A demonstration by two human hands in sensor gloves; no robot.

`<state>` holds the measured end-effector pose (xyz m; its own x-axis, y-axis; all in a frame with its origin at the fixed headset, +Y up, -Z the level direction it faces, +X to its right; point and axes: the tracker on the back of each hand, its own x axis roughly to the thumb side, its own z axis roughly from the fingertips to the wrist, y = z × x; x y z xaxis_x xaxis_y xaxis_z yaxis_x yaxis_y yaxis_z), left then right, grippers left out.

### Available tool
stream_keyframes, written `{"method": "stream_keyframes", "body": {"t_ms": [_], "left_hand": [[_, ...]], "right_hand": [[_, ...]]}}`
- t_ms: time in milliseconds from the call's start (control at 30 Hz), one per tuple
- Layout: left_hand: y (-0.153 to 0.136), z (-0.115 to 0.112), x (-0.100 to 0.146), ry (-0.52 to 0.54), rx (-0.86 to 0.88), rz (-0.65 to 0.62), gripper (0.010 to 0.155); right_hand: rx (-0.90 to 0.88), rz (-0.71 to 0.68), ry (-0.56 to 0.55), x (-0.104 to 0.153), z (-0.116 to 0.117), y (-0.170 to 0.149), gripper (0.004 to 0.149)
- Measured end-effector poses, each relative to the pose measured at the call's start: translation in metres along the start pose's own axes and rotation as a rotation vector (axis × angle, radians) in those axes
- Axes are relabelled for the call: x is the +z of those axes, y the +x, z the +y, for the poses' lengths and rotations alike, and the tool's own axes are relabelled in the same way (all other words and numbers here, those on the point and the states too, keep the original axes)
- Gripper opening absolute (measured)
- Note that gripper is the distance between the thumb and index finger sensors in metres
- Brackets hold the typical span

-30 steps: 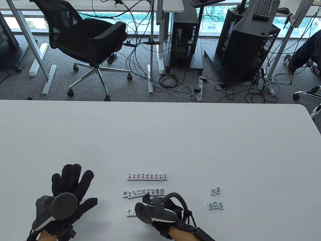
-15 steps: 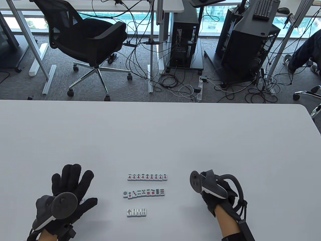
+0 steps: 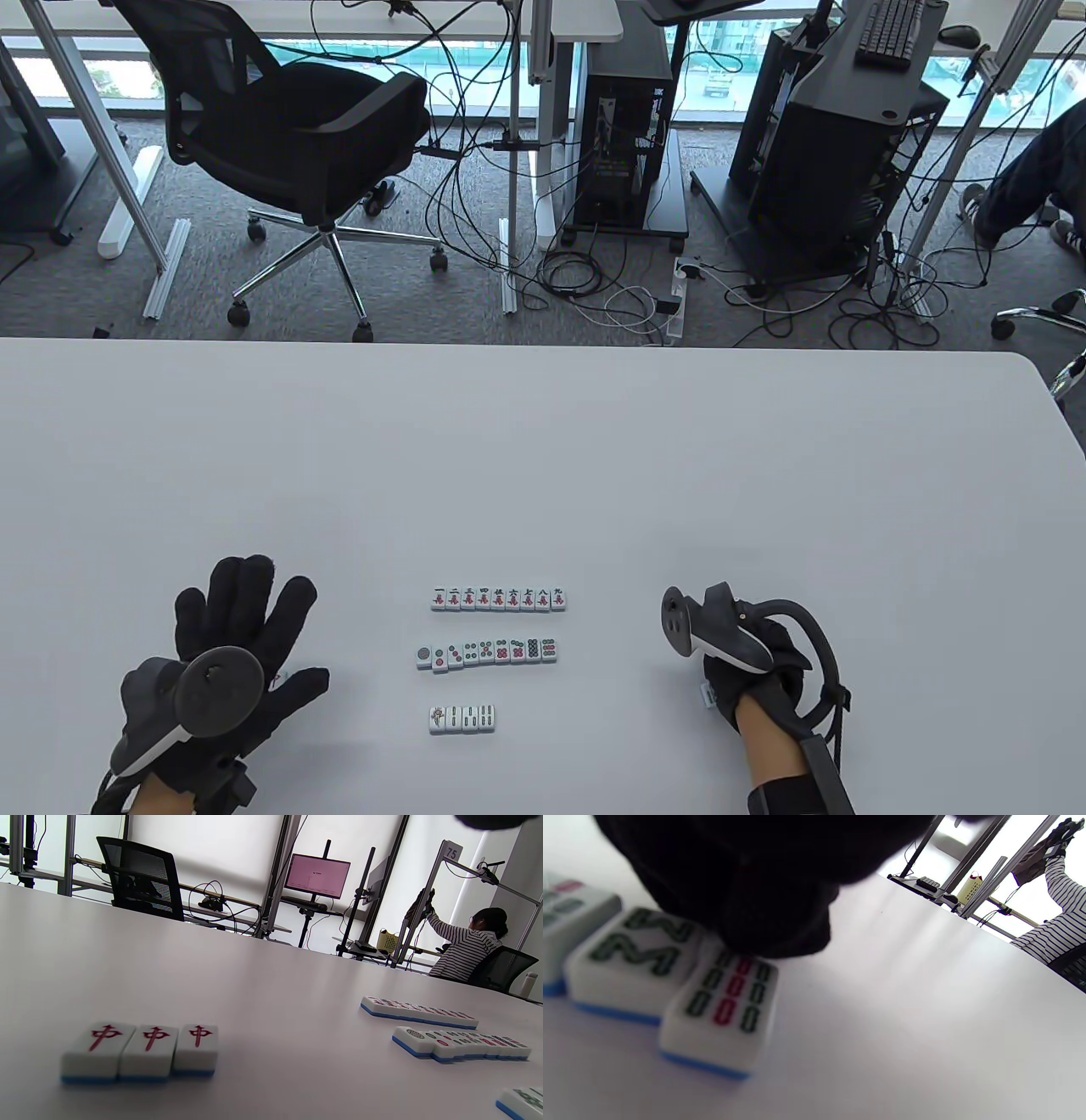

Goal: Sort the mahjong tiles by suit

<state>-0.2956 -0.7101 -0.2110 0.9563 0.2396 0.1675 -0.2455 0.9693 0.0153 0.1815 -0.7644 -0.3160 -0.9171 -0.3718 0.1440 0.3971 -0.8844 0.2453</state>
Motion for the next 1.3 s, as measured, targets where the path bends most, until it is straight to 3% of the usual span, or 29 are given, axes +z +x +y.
{"method": "stream_keyframes", "body": {"t_ms": [167,300,467,600,733,867,1300], "left_hand": [[0.000,0.001,0.000,0.007,0.006,-0.006,0.087],[0.001,0.001,0.000,0.005,0.006,-0.011,0.087],[0.001,0.000,0.000,0.008,0.009,-0.018,0.087],[0.001,0.000,0.000,0.004,0.010,-0.018,0.087],[0.002,0.000,0.001,0.005,0.011,-0.022,0.087],[0.002,0.001,0.001,0.011,0.017,-0.024,0.087],[0.002,0.001,0.002,0.021,0.024,-0.038,0.087]], "right_hand": [[0.008,0.000,0.027,-0.003,-0.005,0.009,0.057],[-0.017,-0.055,-0.098,0.008,-0.023,0.028,0.057],[-0.133,-0.266,-0.320,0.047,-0.057,0.084,0.058],[-0.210,-0.456,-0.361,0.075,-0.069,0.132,0.058],[-0.132,-0.551,-0.337,0.086,-0.069,0.168,0.058],[-0.082,-0.560,-0.266,0.084,-0.063,0.187,0.059],[-0.091,-0.553,-0.224,0.079,-0.058,0.197,0.062]]}}
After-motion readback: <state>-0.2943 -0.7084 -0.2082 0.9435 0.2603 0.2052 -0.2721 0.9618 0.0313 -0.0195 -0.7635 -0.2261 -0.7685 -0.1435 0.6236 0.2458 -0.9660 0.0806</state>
